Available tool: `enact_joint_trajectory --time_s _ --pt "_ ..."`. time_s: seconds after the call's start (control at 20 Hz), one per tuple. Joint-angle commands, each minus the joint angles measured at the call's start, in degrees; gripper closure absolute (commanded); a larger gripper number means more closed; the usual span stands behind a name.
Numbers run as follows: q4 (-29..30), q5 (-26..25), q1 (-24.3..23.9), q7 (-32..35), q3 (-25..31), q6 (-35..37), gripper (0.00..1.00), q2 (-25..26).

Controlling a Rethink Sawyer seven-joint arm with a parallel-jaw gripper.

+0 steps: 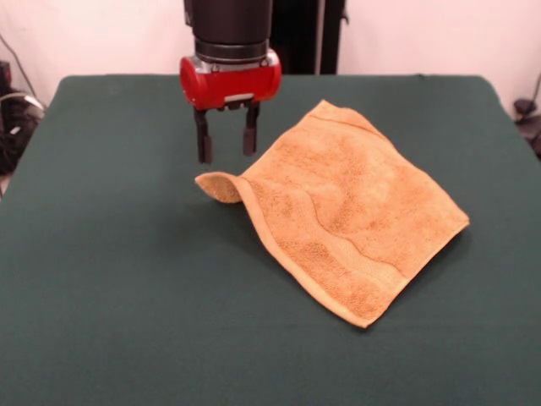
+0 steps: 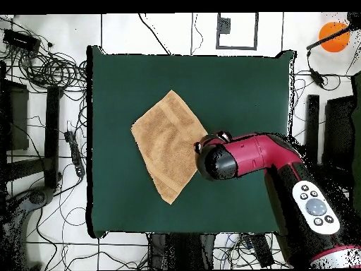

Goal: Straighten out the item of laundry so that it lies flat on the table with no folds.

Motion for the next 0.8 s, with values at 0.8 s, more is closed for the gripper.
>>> enact_joint_trajectory --time_s 0.8 --pt "-6.4 4.5 5.2 -8.1 4.6 10.4 0.00 3.8"
